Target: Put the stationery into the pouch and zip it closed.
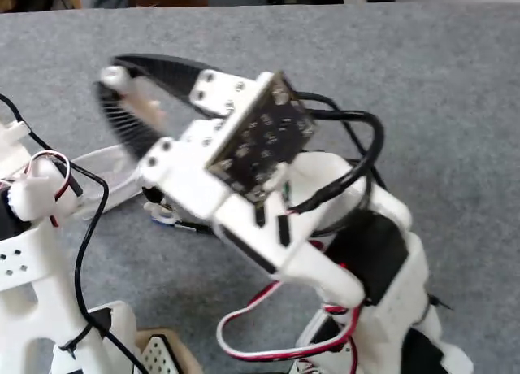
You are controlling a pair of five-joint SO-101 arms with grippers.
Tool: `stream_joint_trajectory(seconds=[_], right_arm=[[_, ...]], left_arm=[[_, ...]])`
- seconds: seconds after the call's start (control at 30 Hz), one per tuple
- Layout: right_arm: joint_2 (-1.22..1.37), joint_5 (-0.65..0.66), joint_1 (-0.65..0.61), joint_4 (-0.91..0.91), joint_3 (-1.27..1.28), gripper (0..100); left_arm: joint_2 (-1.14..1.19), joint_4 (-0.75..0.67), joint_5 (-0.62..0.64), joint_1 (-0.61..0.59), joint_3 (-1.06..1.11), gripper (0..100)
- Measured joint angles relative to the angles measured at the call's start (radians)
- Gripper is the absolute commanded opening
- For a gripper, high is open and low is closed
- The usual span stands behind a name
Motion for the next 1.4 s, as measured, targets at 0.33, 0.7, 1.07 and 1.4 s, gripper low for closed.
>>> stream_joint_trajectory(seconds=[0.33,0.7,1.07,1.4], right_arm=[[0.184,-0.002,-0.13,-0.043,-0.204,1.2],[0.123,-0.164,0.015,0.098,-0.199,1.2],[0.11,-0.204,0.118,-0.064,0.091,1.2],[0.137,-0.219,0.126,-0.203,0.112,1.2]], left_arm=[[-0.008,-0.003,-0.026,-0.003,0.032,3],[-0.006,-0.006,-0.028,-0.003,0.032,3],[-0.008,-0.006,-0.026,-0.003,0.018,3],[-0.008,-0.006,-0.028,0.068,0.018,3]])
